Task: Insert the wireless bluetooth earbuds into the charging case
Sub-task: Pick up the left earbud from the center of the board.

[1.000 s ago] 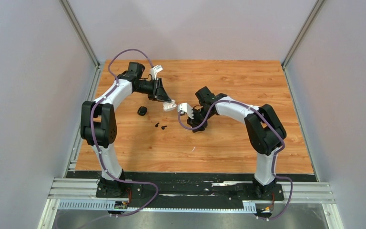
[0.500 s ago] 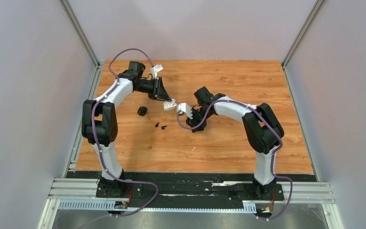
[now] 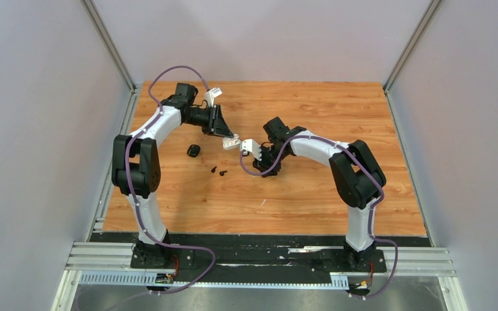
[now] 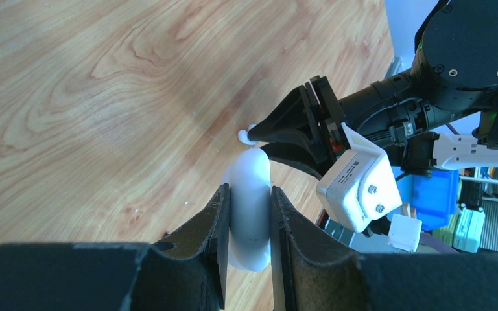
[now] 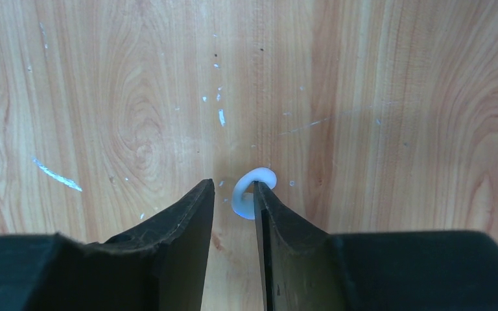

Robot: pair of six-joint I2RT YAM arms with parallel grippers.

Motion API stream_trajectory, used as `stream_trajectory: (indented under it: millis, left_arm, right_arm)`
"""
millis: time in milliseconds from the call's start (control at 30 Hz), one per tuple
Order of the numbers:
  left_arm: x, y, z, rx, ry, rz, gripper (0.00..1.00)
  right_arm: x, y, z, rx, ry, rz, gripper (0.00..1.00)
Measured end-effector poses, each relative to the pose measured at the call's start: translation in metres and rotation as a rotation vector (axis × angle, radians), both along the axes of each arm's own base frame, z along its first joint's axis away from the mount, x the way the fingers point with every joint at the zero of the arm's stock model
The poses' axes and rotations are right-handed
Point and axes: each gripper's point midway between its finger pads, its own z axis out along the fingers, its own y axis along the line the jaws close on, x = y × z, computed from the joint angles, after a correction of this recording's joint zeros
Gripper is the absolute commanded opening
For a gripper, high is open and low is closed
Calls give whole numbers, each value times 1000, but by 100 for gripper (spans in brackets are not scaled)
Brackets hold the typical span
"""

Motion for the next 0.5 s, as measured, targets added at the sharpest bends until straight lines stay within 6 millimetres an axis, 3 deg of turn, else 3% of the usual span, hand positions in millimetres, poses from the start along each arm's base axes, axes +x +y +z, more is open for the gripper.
stream_trajectory:
  millis: [367,500]
  left_arm:
    - [1,0,1,-3,3,3,0]
    - [1,-1,2,-5,3,2,0]
  right_arm:
    - [12,-7,-4,-39,-45,-31,20]
    - [13,-8,-4,-39,-41,-42,23]
